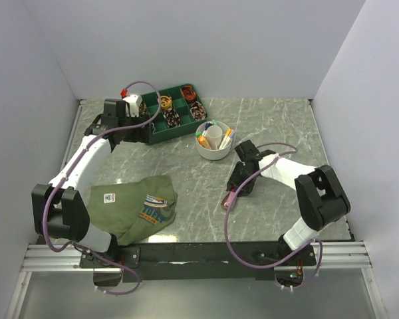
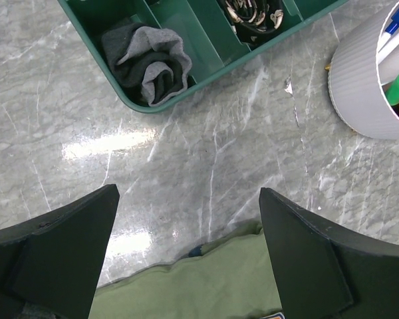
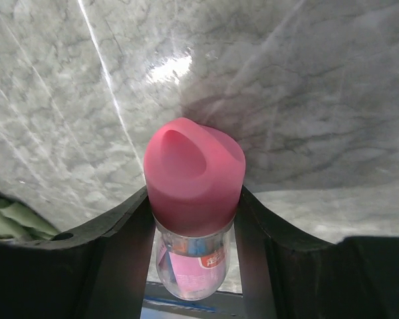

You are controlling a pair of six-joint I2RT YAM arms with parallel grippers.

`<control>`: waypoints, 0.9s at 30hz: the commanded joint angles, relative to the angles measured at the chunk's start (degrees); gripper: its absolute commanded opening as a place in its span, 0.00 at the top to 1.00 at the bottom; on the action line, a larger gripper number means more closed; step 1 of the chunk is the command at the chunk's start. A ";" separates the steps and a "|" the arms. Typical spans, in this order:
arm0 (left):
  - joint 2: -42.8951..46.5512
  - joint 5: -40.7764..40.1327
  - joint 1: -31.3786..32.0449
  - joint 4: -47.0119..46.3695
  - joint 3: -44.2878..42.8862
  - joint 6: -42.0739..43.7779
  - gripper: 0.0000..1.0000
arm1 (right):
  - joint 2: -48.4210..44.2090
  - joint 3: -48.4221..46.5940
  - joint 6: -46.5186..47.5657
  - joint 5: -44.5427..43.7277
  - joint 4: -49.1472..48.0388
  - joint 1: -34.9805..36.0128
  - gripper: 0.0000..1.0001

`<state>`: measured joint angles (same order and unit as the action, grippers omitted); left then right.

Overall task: Sort the stationery into containers
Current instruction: Pick up the stationery from the center of the board, then place the stationery in the storage box.

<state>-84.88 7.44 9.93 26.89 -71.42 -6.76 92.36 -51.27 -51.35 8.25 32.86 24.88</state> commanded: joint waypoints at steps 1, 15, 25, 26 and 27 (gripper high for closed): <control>0.86 2.31 -0.18 -0.97 -3.02 0.17 0.08 | -6.21 -2.34 5.20 -5.35 3.52 -0.45 1.00; -1.60 13.64 -0.88 -4.74 -0.21 2.02 0.08 | -27.22 -10.79 33.29 -5.34 -20.14 3.50 1.00; -4.50 17.08 -1.14 -5.62 -2.58 2.20 0.08 | -18.72 -11.75 50.82 -9.57 -48.58 4.65 1.00; -4.85 17.17 -1.14 -5.80 -2.67 1.76 0.06 | -18.01 -11.75 50.83 -9.48 -49.73 4.56 1.00; -4.94 17.43 -1.14 -5.98 -2.85 1.67 0.05 | -17.39 -11.23 52.91 -9.39 -52.09 4.65 1.00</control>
<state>-89.25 22.04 9.02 23.31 -72.01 -5.15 72.29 -60.75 -6.20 0.67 -5.26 29.39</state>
